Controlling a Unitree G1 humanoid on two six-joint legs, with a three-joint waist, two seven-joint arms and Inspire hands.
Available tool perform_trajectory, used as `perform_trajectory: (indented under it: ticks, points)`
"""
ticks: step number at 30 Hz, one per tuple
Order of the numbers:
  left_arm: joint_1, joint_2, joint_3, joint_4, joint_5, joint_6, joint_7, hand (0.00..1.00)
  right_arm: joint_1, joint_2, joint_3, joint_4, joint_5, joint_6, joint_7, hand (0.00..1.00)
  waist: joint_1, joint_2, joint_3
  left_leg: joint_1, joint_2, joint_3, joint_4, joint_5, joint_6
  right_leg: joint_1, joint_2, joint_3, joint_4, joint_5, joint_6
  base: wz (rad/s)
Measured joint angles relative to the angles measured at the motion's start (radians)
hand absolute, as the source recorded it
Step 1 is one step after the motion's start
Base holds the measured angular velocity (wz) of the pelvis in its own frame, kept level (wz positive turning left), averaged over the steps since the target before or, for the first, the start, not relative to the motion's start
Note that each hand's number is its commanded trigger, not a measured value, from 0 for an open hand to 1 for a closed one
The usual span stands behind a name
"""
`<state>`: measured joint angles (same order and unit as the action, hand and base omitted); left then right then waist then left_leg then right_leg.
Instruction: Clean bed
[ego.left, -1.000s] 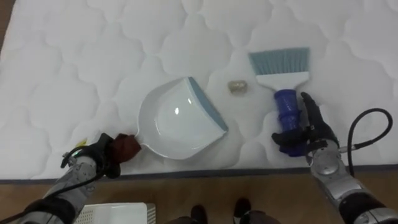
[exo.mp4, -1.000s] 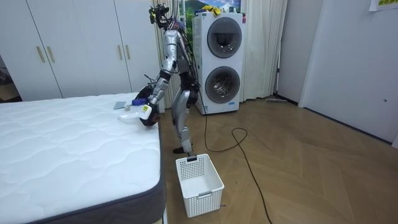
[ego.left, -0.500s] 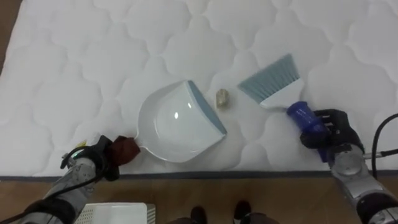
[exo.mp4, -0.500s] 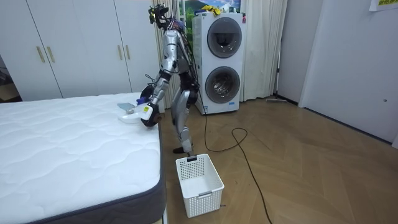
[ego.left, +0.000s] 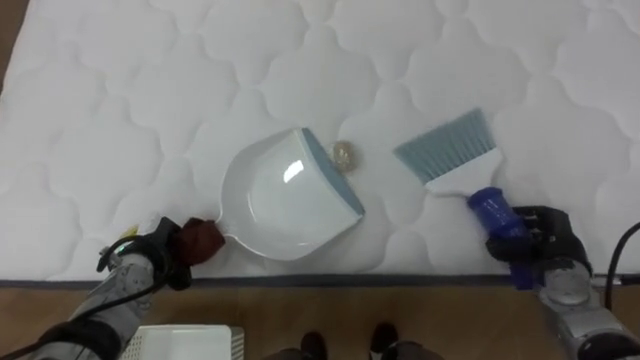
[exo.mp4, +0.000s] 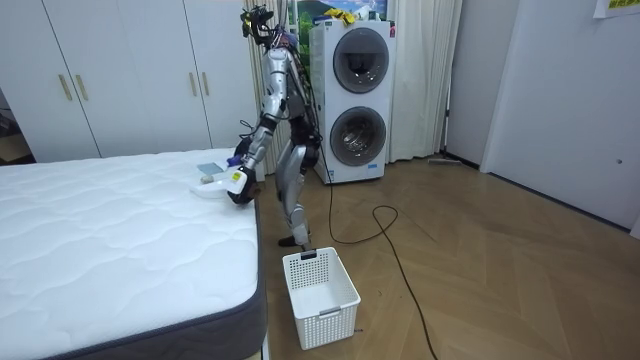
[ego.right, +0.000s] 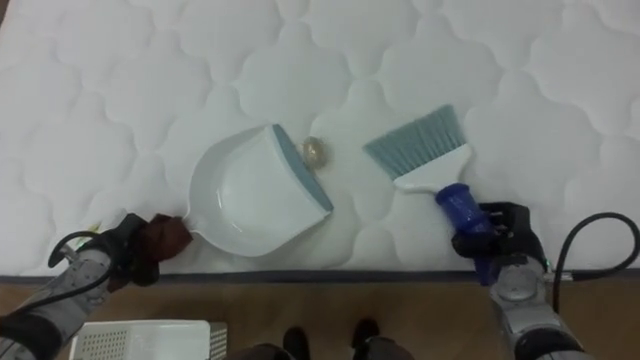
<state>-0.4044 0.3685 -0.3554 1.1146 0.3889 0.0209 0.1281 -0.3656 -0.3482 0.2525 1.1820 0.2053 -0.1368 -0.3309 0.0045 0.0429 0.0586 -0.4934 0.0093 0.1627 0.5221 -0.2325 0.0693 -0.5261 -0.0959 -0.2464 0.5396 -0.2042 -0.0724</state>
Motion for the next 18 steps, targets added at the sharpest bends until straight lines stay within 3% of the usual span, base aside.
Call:
perform_trajectory:
  ticks: [10, 13, 18]
  points:
    - [-0.005, 0.008, -0.004, -0.013, 0.040, 0.006, 0.018, 1.00, -0.014, -0.011, -0.002, 0.005, -0.122, 0.021, -0.044, 1.00, -0.001, -0.008, -0.0058, -0.003, -0.004, 0.002, 0.012, 0.000, 0.001, -0.006, -0.008, 0.000, 0.017, 0.000, 0.000, 0.00]
    - [-0.010, 0.014, 0.000, -0.002, 0.066, 0.018, 0.017, 1.00, -0.042, -0.035, -0.002, 0.020, -0.225, 0.042, -0.046, 1.00, 0.006, -0.027, -0.0104, -0.001, -0.003, 0.014, 0.013, 0.001, 0.003, -0.011, -0.007, 0.013, 0.024, 0.000, 0.001, -0.08]
    - [-0.017, 0.039, -0.001, 0.003, 0.087, 0.025, 0.012, 1.00, -0.092, -0.101, 0.001, 0.022, -0.392, 0.089, -0.068, 1.00, 0.010, -0.057, -0.0096, -0.001, 0.003, 0.025, 0.011, -0.001, 0.006, -0.015, -0.005, 0.018, 0.030, 0.005, 0.000, -0.05]
